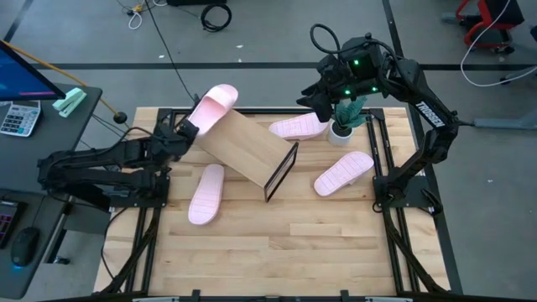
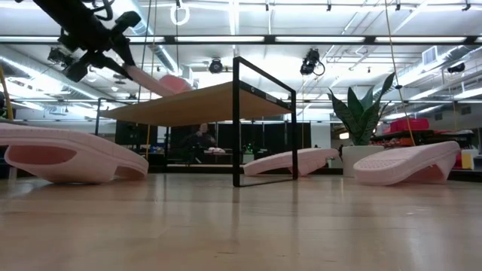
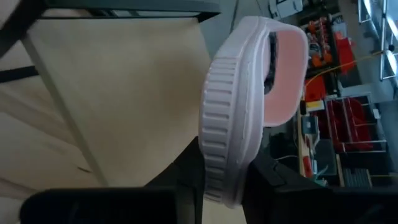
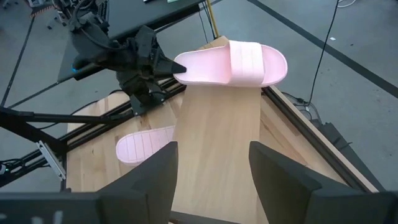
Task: Pick and place slides into the shelf
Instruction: Put the pink slipper on the shelf
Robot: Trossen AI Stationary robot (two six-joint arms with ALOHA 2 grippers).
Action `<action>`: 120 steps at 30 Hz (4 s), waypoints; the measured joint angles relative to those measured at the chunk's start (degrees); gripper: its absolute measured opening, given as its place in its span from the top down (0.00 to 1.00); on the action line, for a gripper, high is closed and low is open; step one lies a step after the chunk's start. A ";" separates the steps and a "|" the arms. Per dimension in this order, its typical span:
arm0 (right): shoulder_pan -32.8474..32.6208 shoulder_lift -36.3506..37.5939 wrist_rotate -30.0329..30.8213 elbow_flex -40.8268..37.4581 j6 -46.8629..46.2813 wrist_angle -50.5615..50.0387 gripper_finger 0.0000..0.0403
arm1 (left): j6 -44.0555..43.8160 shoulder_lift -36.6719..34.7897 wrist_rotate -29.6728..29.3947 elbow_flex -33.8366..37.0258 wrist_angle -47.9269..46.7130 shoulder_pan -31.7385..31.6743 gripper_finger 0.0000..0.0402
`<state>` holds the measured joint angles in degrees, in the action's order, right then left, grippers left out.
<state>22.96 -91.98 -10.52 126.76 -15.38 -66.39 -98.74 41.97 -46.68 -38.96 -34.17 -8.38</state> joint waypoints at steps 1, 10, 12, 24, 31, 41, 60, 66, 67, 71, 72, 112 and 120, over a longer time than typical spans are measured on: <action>0.00 0.00 0.02 0.00 0.00 -0.02 0.49 | -0.19 -0.10 0.04 0.00 -0.99 0.00 0.82; 0.00 0.00 0.02 0.00 0.02 -0.02 0.49 | -2.85 0.42 1.77 0.00 -4.53 -0.02 0.82; 0.00 0.00 0.17 0.00 0.02 -0.02 0.49 | -3.54 0.42 1.86 0.00 -4.66 -0.02 0.82; 0.00 0.00 0.28 0.00 0.06 -0.04 0.49 | -5.35 0.44 0.50 0.00 -1.45 0.00 0.83; 0.00 0.00 0.31 0.00 0.35 -0.04 0.49 | -7.48 0.42 1.99 3.48 -0.46 0.00 0.83; 0.00 0.00 0.31 0.00 0.31 -0.97 0.49 | -7.13 0.26 1.83 5.77 -0.42 -0.13 0.73; 0.00 0.00 0.22 0.00 -0.02 -1.41 0.49 | -2.12 -3.06 -2.35 5.86 -3.79 -0.17 0.59; 0.00 0.00 0.22 0.00 -0.01 -1.40 0.49 | -2.66 -4.16 -2.63 5.86 -6.50 -0.17 0.59; 0.00 0.00 0.22 0.00 -0.02 -1.40 0.49 | -3.00 -4.21 -2.66 5.86 -6.47 -0.17 0.59; 0.00 0.00 0.22 0.00 -0.02 -1.40 0.49 | -4.09 -4.17 -2.71 5.86 -6.60 -0.17 0.56; 0.00 0.00 0.22 0.00 -0.02 -1.40 0.49 | -4.09 -4.15 -2.75 5.86 -6.60 -0.17 0.55; -1.90 0.00 1.25 0.00 -0.02 -1.36 0.49 | -4.16 3.25 3.05 5.79 7.46 -10.82 0.36; -1.90 0.00 1.26 0.00 -0.04 -1.38 0.49 | -3.58 3.52 6.22 5.79 9.60 -14.38 0.36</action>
<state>21.06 -91.98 -9.26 126.76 -15.42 -67.77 -102.32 45.50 -40.46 -33.17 -24.56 -22.77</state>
